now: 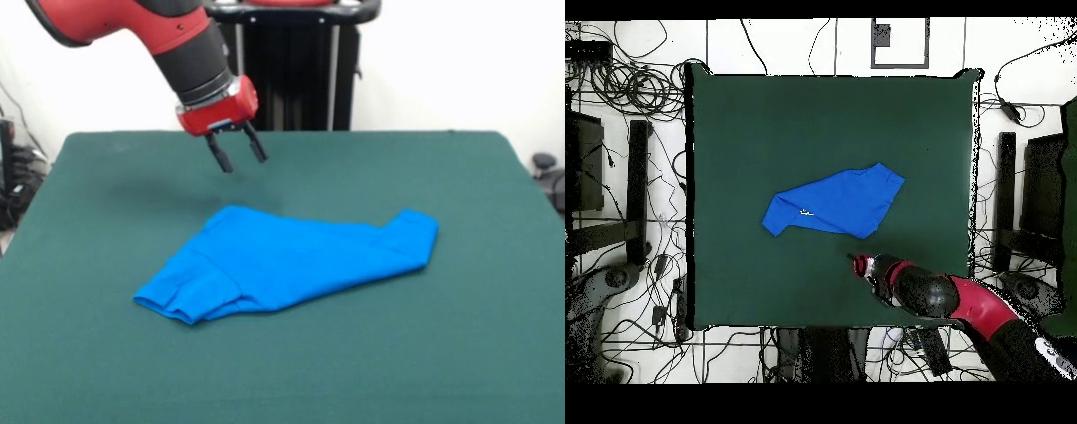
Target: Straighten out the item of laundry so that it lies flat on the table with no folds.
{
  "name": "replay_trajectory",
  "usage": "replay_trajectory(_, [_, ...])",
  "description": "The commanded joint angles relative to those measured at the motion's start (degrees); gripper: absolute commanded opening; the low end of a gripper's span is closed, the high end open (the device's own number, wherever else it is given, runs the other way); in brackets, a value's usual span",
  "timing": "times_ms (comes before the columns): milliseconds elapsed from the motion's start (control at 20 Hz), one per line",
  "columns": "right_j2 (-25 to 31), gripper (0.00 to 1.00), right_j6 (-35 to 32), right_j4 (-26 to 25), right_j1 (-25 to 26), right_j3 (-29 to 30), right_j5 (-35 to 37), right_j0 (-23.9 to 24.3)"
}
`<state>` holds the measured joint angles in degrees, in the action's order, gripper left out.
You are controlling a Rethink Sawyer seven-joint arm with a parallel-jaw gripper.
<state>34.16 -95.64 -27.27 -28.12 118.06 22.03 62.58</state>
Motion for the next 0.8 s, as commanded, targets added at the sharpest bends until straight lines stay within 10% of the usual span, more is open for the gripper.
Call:
replay_trajectory(50, [6.55,1.00,5.07,2.19,-0.57,-8.62,8.81,-3.81])
replay_trajectory(800, [7.63,1.00,1.21,3.04,-3.45,-9.13,9.68,-4.63])
